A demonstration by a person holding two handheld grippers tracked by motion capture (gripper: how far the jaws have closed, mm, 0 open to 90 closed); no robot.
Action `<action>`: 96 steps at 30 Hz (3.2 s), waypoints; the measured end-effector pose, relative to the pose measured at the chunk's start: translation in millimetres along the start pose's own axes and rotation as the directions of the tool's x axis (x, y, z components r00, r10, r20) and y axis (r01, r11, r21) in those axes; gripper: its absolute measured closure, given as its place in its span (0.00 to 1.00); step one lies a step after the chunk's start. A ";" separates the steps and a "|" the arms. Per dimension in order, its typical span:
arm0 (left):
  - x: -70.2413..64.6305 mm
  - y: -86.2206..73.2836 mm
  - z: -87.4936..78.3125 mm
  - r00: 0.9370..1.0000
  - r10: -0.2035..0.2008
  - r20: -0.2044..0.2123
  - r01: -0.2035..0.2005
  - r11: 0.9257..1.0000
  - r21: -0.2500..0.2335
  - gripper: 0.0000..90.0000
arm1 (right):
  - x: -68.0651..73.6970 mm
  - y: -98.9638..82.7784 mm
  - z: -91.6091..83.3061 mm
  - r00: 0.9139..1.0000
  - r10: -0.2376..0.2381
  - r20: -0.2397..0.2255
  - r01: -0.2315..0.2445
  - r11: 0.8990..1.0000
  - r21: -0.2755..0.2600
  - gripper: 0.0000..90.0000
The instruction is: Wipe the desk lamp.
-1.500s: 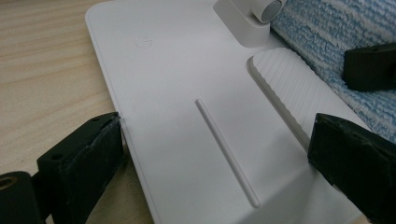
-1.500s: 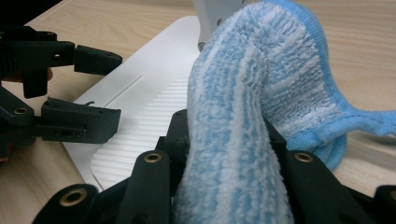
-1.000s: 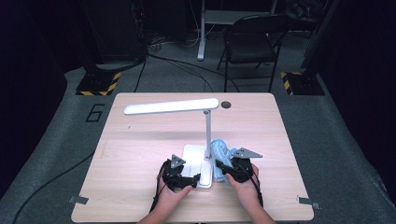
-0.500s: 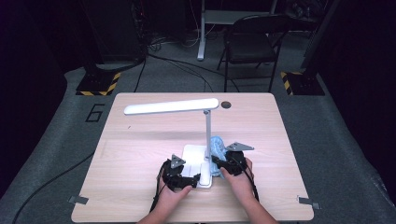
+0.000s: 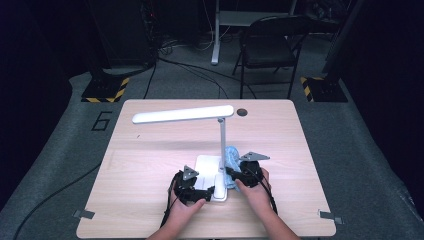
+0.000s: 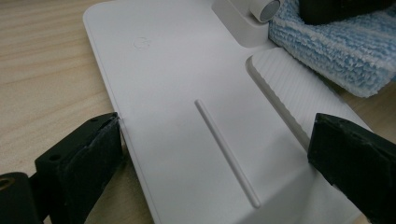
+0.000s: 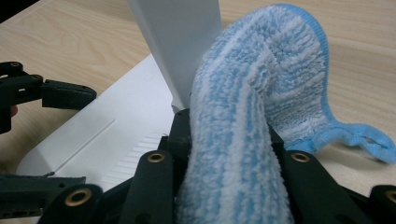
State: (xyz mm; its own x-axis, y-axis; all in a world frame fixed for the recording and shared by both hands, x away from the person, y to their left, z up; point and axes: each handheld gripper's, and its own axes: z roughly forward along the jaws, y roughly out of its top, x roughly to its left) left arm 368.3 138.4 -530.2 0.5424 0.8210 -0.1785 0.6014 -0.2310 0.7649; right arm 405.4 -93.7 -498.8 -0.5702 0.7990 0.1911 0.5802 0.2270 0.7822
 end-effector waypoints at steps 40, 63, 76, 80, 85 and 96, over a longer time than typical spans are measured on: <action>1.3 0.5 0.4 1.000 0.013 0.007 -0.013 1.000 0.000 0.03 | 21.2 54.7 -48.3 0.992 -0.121 -0.027 0.120 0.992 -0.043 0.75; 1.0 0.4 0.2 1.000 0.011 0.010 -0.011 1.000 0.004 0.03 | 27.3 85.2 -72.1 0.982 -0.184 -0.035 0.181 0.980 -0.079 0.74; 1.0 0.5 0.2 1.000 0.010 0.007 -0.010 1.000 0.004 0.03 | 33.6 104.9 -88.1 0.979 -0.200 -0.044 0.194 0.975 -0.104 0.74; 1.6 0.6 -0.3 1.000 0.020 0.009 -0.020 1.000 0.014 0.03 | 36.1 111.0 -93.2 0.978 -0.206 -0.044 0.200 0.974 -0.110 0.74; 0.7 0.4 0.8 1.000 0.004 0.009 -0.004 1.000 -0.003 0.03 | 39.6 120.2 -99.8 0.974 -0.223 -0.038 0.217 0.969 -0.121 0.74; 0.6 0.5 0.6 1.000 0.006 0.006 -0.006 1.000 -0.001 0.03 | 41.6 136.7 -110.0 0.970 -0.238 -0.053 0.232 0.968 -0.096 0.74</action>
State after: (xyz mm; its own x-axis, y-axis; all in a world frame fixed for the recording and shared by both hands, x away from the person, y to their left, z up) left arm 369.3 138.5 -530.3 0.5492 0.8166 -0.1779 0.5978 -0.2351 0.7664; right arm 397.0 -90.7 -318.7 -0.7216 0.6916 0.0307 0.3732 0.3513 0.8586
